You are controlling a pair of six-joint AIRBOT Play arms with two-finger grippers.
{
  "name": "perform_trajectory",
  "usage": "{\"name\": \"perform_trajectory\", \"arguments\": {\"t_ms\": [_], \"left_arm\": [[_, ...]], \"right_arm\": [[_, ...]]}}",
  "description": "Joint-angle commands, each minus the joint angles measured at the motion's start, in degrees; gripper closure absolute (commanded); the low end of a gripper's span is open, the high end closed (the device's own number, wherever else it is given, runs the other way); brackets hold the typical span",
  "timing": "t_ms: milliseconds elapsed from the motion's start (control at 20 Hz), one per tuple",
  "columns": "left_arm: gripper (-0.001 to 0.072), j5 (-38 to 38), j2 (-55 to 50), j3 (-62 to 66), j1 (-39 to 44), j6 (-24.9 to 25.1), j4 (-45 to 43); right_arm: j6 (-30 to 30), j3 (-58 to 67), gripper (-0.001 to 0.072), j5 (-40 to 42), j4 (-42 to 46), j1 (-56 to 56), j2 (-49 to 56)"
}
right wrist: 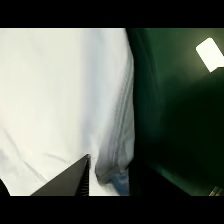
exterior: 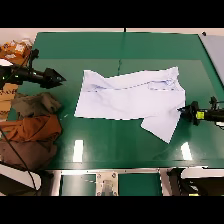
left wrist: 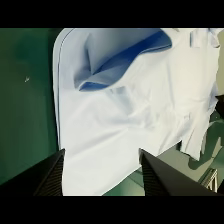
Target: Fold the shirts.
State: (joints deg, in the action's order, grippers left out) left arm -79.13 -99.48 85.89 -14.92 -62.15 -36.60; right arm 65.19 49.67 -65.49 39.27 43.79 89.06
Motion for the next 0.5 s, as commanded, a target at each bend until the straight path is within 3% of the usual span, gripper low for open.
{"name": "perform_trajectory", "arguments": {"t_ms": [0, 50, 250, 450], "left_arm": [[0.0176, -3.61, -0.02, 0.0, -0.13, -5.86, -8.02], [0.0176, -4.96, -0.02, 0.0, -0.13, -7.8, -10.08], [0.0176, -9.44, 0.13, -1.62, 0.02, -13.31, -12.63], [0.0176, -1.86, 4.2, -16.11, 5.29, -14.32, -12.72]], "right_arm": [[-0.98, 3.1, 0.0554, 0.83, -2.19, -1.9, 2.86], [-1.03, 4.28, 0.0697, 0.92, -1.49, -1.42, 2.89], [-1.01, 8.57, 0.0696, -0.68, 2.29, 1.7, 2.75], [-3.08, 8.57, 0.0697, -0.42, 2.54, 1.51, 2.8]]}}
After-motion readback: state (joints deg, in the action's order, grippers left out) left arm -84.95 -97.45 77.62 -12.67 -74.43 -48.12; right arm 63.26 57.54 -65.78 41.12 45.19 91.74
